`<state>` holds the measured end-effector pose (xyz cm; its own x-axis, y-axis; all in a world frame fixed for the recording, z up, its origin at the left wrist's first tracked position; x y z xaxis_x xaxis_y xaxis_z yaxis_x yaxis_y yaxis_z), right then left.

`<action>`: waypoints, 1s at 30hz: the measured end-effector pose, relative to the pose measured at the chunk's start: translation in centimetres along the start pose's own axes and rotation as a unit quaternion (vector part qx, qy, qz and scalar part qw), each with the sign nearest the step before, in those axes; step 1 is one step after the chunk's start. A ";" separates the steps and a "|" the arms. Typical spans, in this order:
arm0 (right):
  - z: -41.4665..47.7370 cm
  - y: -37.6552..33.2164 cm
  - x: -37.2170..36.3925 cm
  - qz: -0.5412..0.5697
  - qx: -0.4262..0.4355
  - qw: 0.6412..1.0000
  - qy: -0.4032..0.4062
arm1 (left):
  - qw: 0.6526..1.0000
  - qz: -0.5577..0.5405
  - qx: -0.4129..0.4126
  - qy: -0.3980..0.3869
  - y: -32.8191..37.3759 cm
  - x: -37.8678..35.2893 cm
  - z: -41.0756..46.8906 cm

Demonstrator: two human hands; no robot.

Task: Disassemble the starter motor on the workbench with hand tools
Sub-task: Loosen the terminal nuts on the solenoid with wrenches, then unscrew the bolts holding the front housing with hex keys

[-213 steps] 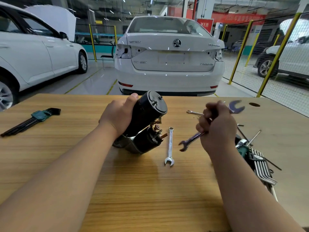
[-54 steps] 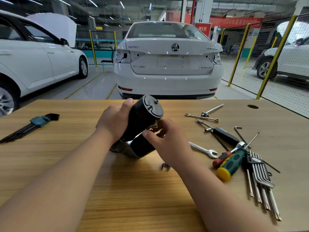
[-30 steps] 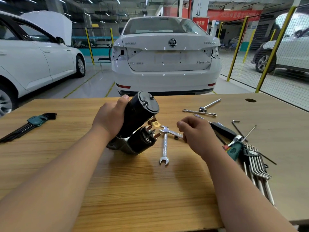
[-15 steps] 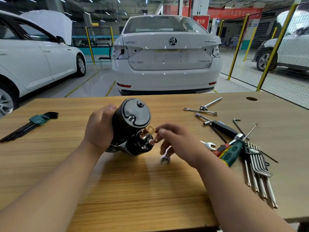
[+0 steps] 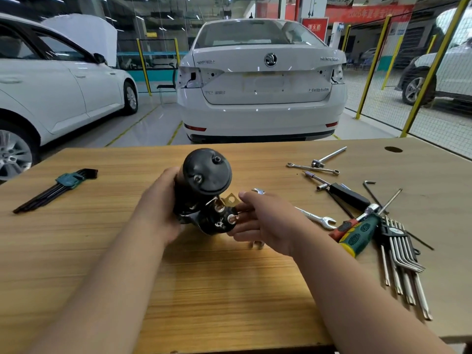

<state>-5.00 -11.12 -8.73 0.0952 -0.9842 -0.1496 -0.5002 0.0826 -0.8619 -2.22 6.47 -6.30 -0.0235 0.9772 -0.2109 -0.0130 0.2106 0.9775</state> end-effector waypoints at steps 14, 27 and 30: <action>0.0 1.2 -0.2 0.022 0.039 0.999 0.015 | 0.994 0.035 0.095 -0.050 0.5 1.0 -4.2; -0.3 -0.3 -0.6 -0.087 0.273 0.958 0.015 | 0.893 0.213 -0.381 -0.109 1.3 0.0 -4.8; -1.5 -0.1 -0.3 -0.121 0.348 0.929 0.029 | 0.874 0.234 -0.403 -0.135 1.0 0.0 -4.3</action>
<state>-6.27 -11.05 -7.91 0.0751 -0.9923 0.0983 0.2099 -0.0807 -0.9744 -6.56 6.63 -5.32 0.0207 0.9446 0.3276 -0.7678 -0.1948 0.6103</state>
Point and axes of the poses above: each hand's wrist, its own z-axis towards the middle knuckle, its own x-axis out of the back of the hand, y = z × x, the point moved 4 cm from there along z, towards the middle knuckle, and after that the axes turned 12 degrees about -x, right-handed, at the moved point
